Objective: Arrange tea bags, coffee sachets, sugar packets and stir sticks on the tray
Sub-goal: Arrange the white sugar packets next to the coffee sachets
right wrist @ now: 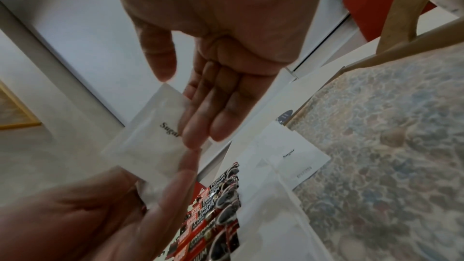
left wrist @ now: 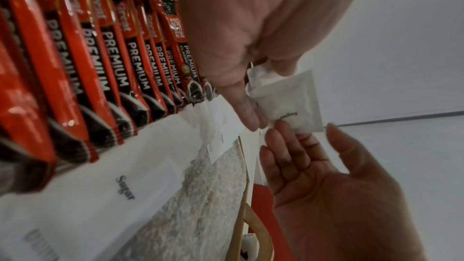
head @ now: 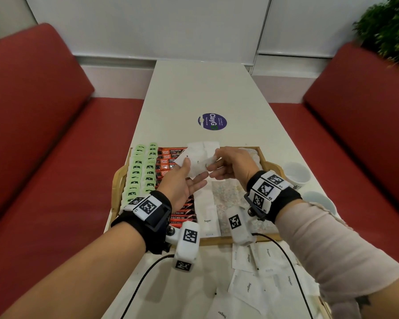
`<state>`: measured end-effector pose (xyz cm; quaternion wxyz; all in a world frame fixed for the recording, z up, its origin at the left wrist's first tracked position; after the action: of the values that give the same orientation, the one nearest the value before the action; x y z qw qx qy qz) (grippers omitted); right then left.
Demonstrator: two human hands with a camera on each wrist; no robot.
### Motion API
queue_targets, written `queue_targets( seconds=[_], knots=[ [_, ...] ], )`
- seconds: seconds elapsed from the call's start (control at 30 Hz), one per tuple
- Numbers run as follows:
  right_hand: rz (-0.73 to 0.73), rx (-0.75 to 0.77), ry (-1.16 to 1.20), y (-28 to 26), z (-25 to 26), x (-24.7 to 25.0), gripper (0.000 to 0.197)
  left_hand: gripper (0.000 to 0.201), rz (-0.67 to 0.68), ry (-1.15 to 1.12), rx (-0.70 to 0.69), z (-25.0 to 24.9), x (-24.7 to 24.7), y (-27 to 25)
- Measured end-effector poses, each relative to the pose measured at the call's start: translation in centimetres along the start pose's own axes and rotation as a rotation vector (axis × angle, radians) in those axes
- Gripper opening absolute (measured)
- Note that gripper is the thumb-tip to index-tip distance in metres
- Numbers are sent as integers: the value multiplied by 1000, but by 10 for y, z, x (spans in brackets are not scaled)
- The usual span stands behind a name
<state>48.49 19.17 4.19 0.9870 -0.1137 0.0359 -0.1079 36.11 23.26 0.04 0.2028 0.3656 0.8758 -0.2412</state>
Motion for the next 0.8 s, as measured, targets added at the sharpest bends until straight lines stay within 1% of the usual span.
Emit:
queue_targets(
  seconds=[0.07,0.17,0.2,0.3,0.37,0.47,0.53,0.6,0.7,0.8],
  knots=[
    [4,-11,-75,0,2,0,22,33,15,56,-19,-1,-1,1],
    [3,-16,-198,2,2,2,17,34,21,110,-38,-2,-1,2],
    [1,-20,-213,4,0,4,18,34,19,117,-48,-3,-1,2],
    [-36,-17,-230,7,-2,13,30,35,21,137,-72,-7,-1,3],
    [-107,6,-242,8,0,24,31,31,5,168,-73,-9,0,5],
    [-238,39,-265,11,2,47,15,33,-49,209,-73,-13,7,9],
    [-295,32,-322,15,-1,60,19,35,-71,221,-77,-15,12,12],
    [-316,3,-421,19,-4,68,23,36,-80,227,-79,-17,17,14],
    [-302,-82,-547,27,-14,75,25,36,-87,230,-77,-18,22,16],
    [-279,-174,-639,34,-28,77,17,34,-84,232,-73,-17,24,19]
  ],
)
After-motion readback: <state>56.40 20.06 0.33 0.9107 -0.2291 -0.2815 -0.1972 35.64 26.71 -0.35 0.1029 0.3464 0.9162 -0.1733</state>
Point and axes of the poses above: each hand's wrist, its own y-axis towards the middle knuckle, its own x-axis out of the back of the hand, z = x × y, the point moved 10 cm from there along y, towards the middle knuckle, and after that the axes turned 12 degrees about z, right-handed, at the moved point
